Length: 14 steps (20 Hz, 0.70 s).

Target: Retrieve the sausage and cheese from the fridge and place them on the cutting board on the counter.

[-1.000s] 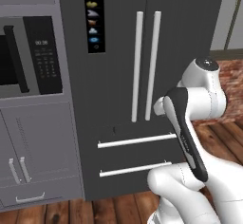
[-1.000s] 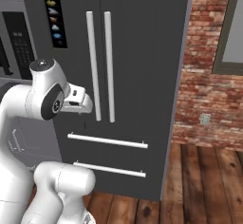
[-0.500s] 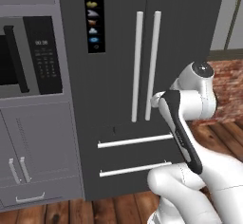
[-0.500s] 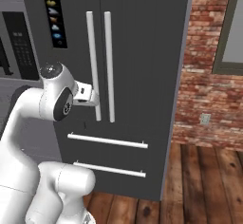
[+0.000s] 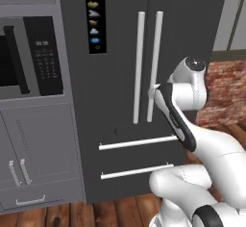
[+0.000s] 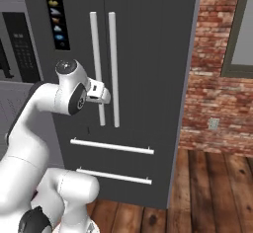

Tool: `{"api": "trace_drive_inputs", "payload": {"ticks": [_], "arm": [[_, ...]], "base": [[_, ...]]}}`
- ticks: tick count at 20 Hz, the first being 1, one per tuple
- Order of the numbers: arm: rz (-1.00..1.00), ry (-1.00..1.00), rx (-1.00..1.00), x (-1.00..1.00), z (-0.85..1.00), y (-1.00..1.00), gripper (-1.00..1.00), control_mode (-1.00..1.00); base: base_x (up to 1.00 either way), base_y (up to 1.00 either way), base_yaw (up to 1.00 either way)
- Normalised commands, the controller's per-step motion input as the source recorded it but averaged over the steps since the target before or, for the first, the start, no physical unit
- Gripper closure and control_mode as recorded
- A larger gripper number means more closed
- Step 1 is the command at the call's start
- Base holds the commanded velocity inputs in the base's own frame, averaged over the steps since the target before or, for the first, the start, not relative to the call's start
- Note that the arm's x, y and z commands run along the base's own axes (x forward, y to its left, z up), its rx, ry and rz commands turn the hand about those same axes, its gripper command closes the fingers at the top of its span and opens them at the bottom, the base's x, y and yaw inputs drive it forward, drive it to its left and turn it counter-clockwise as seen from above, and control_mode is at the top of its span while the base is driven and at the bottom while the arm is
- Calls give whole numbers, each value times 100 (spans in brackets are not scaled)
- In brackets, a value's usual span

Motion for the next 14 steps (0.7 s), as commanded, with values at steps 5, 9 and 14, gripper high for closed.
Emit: {"api": "trace_drive_inputs", "payload": {"ticks": [5, 9, 14], "arm": [[-8, 2, 0, 53, 12, -21, -100, -100], [-2, 0, 0, 48, 8, -22, -100, -100], [0, 0, 2, 48, 1, -6, -100, -100]], "base": [[0, 0, 0], [0, 0, 0], [0, 0, 0]]}}
